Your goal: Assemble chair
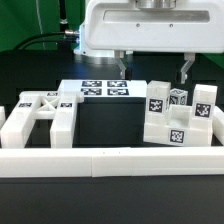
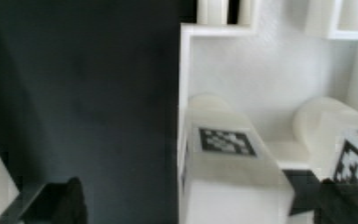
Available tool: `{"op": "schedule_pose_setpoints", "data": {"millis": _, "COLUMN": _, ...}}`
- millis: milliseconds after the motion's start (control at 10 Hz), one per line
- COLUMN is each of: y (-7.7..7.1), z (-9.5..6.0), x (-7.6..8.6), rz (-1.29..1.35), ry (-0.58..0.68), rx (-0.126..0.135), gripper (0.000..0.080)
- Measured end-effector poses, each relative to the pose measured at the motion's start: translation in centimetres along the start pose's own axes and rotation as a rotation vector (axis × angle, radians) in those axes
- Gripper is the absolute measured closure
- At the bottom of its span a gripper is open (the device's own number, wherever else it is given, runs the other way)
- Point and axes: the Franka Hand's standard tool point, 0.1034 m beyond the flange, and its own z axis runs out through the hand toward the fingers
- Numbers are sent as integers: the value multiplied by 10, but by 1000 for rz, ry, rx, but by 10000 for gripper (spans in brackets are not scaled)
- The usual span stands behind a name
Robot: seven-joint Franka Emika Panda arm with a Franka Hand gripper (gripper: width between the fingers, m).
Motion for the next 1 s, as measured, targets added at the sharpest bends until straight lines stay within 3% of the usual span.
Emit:
{"op": "schedule_pose_setpoints", "data": {"millis": 400, "y": -12, "z": 19, "x": -26, "rz": 15, "ry": 5, "rx": -10, "gripper": 151}}
{"op": "schedule_pose_setpoints", "data": {"millis": 900, "y": -13, "z": 22, "x": -29, "rz": 9, "ry": 1, "rx": -13, "gripper": 151}}
{"op": "schedule_pose_setpoints", "data": {"millis": 1000, "y": -15, "z": 31, "x": -35, "rz": 14, "ry": 21, "rx": -14, "gripper": 151}}
